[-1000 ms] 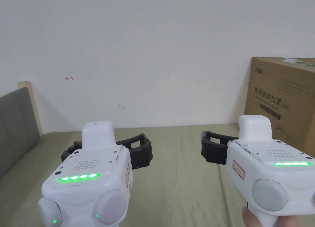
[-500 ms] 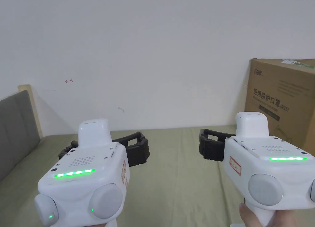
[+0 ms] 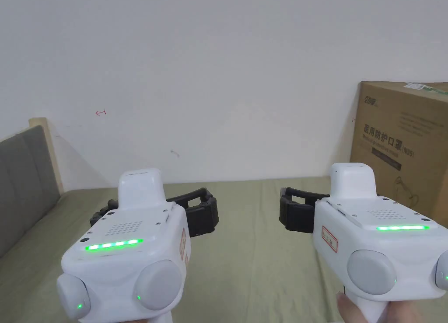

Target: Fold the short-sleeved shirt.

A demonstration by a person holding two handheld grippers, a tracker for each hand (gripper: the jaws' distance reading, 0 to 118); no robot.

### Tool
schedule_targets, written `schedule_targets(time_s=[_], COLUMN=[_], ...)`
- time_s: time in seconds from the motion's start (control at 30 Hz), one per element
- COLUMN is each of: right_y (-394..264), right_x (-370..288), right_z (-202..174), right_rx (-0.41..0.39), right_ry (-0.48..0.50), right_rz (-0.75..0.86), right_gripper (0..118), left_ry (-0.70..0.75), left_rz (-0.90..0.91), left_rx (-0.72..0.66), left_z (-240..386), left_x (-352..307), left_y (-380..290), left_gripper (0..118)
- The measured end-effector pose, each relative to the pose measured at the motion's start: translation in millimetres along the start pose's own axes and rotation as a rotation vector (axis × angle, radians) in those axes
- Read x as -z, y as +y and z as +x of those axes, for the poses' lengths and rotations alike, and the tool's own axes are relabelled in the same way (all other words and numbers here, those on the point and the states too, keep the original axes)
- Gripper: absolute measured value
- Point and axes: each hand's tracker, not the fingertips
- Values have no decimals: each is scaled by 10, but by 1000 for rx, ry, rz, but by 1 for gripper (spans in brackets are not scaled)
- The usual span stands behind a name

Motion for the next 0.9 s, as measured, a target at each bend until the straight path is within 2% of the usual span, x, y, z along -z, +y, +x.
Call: schedule_targets(time_s=[0.9], right_y=[-25], right_x=[6], right_z=[-39], right_rx=[-15], right_ry=[-11], right_rz=[-1], right_gripper=[107], left_ry=[26], left_rz=[14], left_rx=[71], left_z=[-12], left_x=[-4], left_y=[-75], left_gripper=[116])
